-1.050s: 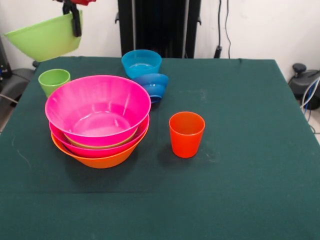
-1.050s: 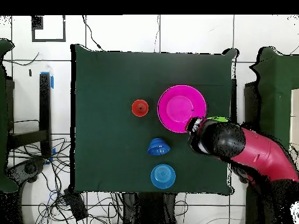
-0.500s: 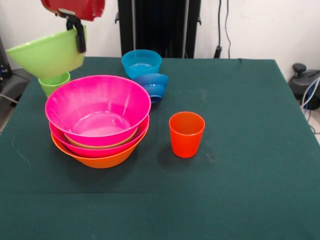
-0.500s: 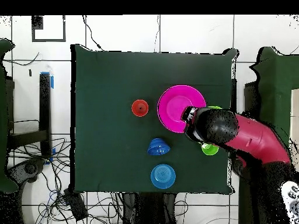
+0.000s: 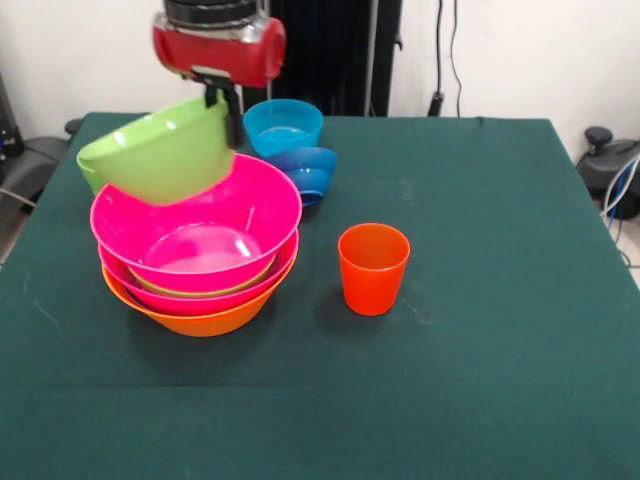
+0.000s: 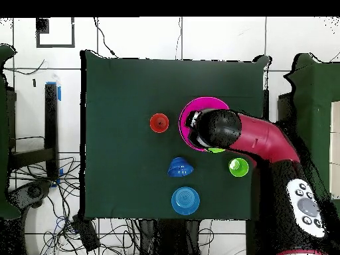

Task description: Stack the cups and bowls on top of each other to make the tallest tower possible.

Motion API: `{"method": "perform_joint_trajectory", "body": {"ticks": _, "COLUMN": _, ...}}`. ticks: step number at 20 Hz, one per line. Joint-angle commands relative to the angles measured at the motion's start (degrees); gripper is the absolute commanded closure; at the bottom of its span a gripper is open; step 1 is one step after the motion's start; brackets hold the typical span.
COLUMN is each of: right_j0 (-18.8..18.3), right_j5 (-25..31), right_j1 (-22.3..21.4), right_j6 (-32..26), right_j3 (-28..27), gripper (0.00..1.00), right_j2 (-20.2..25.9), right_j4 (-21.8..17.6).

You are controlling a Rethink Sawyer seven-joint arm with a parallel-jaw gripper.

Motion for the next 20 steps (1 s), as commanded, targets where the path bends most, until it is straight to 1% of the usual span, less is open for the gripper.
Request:
{"method": "perform_joint_trajectory", "body": {"ticks": 1, "right_j0": 2.6, "right_j5": -1.9, "right_j1": 4.5, "right_j6": 7.8, "right_j3": -1.2, "gripper": 1.0, "right_j2": 1.7, "right_j4": 2.5}}
{"method": "perform_joint_trajectory", "body": {"ticks": 4, "right_j0": 2.3, "right_j5": -4.0, "right_j1": 5.9, "right_j6": 7.3, "right_j3": -1.2, "gripper": 1.0, "right_j2": 2.0, "right_j4": 2.7}}
{"method": "perform_joint_trajectory", "body": {"ticks": 7, "right_j0": 1.9, "right_j5": -7.8, "right_j1": 8.5, "right_j6": 6.6, "right_j3": -1.2, "gripper": 1.0, "right_j2": 2.4, "right_j4": 2.6}}
{"method": "perform_joint_trajectory", "body": {"ticks": 8, "right_j0": 1.8, "right_j5": -8.4, "right_j1": 8.6, "right_j6": 6.5, "right_j3": -1.0, "gripper": 1.0, "right_j2": 2.5, "right_j4": 2.7}}
{"method": "perform_joint_trajectory", "body": {"ticks": 9, "right_j0": 1.4, "right_j5": -9.3, "right_j1": 8.9, "right_j6": 5.3, "right_j3": -0.8, "gripper": 1.0, "right_j2": 2.9, "right_j4": 2.2}}
{"method": "perform_joint_trajectory", "body": {"ticks": 10, "right_j0": 1.2, "right_j5": -10.5, "right_j1": 9.1, "right_j6": 5.0, "right_j3": -0.5, "gripper": 0.0, "right_j2": 3.0, "right_j4": 2.1}}
{"method": "perform_joint_trajectory", "body": {"ticks": 12, "right_j0": 0.5, "right_j5": -12.7, "right_j1": 8.8, "right_j6": 4.2, "right_j3": 0.3, "gripper": 0.0, "right_j2": 3.6, "right_j4": 1.4}}
{"method": "perform_joint_trajectory", "body": {"ticks": 14, "right_j0": -0.2, "right_j5": -11.3, "right_j1": 8.8, "right_j6": 2.6, "right_j3": 0.6, "gripper": 0.0, "right_j2": 3.8, "right_j4": 1.3}}
{"method": "perform_joint_trajectory", "body": {"ticks": 15, "right_j0": -1.0, "right_j5": -8.4, "right_j1": 8.7, "right_j6": 1.2, "right_j3": 0.6, "gripper": 0.0, "right_j2": 4.3, "right_j4": 1.8}}
{"method": "perform_joint_trajectory", "body": {"ticks": 20, "right_j0": -2.3, "right_j5": -7.0, "right_j1": 7.6, "right_j6": -0.6, "right_j3": 1.3, "gripper": 0.0, "right_j2": 4.1, "right_j4": 1.0}}
